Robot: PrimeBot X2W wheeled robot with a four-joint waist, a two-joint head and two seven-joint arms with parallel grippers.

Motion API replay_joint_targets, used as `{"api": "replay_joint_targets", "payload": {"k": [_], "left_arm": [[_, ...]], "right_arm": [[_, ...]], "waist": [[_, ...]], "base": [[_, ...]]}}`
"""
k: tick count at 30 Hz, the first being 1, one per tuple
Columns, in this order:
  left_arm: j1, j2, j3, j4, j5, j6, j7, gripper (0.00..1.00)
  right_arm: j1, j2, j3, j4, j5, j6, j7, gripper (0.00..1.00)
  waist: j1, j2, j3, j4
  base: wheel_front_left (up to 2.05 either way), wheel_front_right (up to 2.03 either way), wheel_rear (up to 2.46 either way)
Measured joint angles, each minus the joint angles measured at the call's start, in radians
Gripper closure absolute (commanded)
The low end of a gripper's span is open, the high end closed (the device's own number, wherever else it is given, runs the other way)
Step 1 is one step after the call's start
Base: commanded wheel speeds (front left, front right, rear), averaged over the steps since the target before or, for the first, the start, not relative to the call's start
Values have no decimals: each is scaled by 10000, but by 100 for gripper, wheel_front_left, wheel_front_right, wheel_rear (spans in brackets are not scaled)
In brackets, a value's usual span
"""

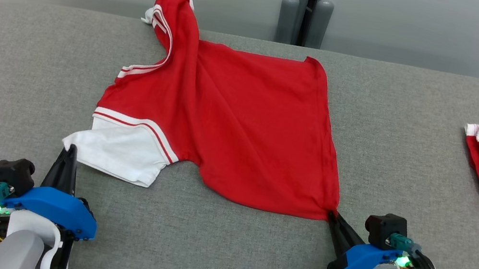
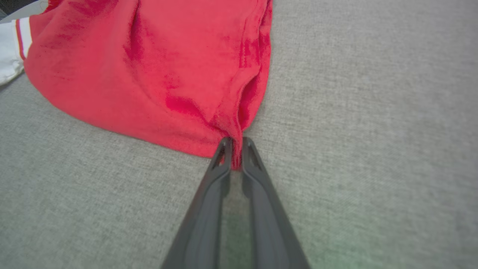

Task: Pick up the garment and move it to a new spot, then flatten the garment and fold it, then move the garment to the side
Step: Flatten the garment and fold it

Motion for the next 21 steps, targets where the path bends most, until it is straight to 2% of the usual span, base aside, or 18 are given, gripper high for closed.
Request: {"api": "replay_joint_targets", "payload": {"k": [1, 10, 17, 21], "left_arm": [[37, 2, 19, -92, 12, 10, -17, 100], [210, 38, 309, -1407, 121, 75, -188, 100], [473, 314, 729, -3745, -69, 132, -130, 100], [712, 809, 989, -5641, -115, 408, 297, 100]], "right_arm": [[-53, 0, 69, 40, 58, 0, -82, 100], [-356, 0, 351, -435, 991, 0, -1641, 100], [-359, 4, -138, -2184, 1198, 0, -2075, 100], [-129, 8, -577, -3655, 1145, 0, -2109, 100]], "waist": [[0, 0, 1, 0], [-1, 0, -224, -16], [-1, 0, -761, -110], [-1, 0, -1158, -219]], "base": [[0, 0, 0], [0, 0, 0], [0, 0, 0], [0, 0, 0]]}}
